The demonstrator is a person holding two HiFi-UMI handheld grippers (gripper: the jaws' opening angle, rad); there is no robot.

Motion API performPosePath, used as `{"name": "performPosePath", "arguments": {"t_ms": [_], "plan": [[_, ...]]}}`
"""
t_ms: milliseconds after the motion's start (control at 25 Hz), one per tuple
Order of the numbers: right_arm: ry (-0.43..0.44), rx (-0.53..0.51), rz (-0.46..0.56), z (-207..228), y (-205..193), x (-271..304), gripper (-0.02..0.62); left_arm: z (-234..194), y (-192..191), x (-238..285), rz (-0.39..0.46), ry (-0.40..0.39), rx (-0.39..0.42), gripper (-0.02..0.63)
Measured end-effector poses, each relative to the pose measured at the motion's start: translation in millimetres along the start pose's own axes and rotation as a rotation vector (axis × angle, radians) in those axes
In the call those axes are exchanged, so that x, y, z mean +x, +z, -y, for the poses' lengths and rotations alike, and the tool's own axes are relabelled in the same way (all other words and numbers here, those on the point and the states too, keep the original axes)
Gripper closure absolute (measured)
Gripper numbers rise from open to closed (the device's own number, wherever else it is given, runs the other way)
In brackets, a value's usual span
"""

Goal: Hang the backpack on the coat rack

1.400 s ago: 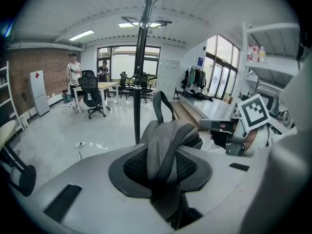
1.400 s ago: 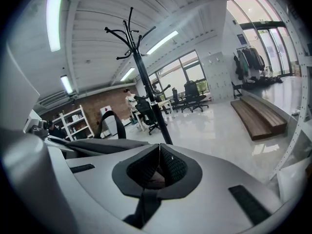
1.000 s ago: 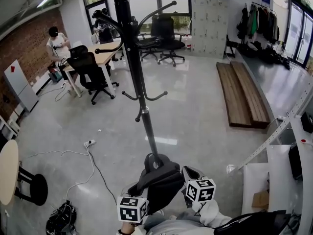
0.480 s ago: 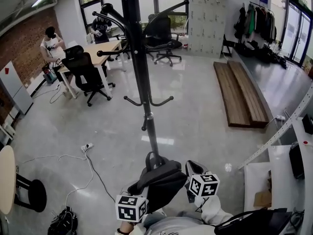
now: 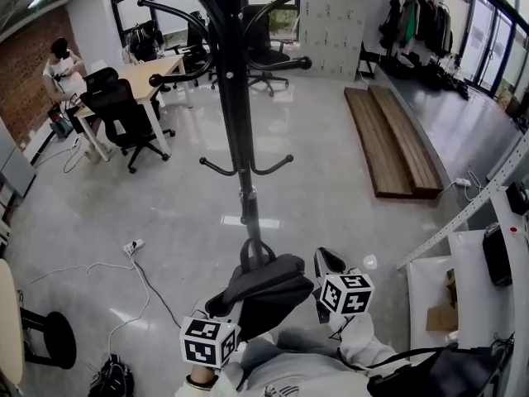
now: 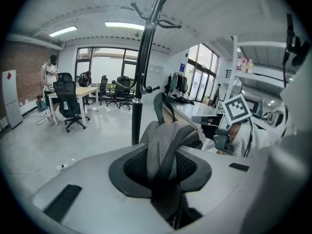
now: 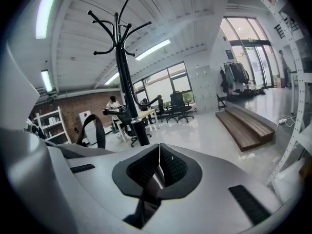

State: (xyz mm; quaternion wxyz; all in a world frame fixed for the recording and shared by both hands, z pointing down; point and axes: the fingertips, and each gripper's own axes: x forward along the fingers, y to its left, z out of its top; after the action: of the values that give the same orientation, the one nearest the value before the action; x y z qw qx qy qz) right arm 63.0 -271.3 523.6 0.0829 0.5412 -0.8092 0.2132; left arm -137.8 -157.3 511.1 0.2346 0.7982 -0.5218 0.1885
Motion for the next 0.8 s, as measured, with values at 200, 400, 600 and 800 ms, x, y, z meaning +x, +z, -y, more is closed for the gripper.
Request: {"name": "performPosePath", "arguments": {"t_ms": [200,400,600,800], "plan": [[-0.004,0.023,-0.036,7,-6,14,0.581,-8,20,2,0.019,-0.019,0.074,0.514],[0.010,0.032,-0.047,5,-2,26,0.581,-14,37,-4,0.020,-0.016,0.103,0.514],[0.015,0.039,-0.060,6,-5,36,0.581,-26,46,6,0.021,0.002,0.091,0.514],[0.011,0.041,-0.068,9,-4,44,0.581,-41,55,17,0.021,0.001,0.067,0.514]]}}
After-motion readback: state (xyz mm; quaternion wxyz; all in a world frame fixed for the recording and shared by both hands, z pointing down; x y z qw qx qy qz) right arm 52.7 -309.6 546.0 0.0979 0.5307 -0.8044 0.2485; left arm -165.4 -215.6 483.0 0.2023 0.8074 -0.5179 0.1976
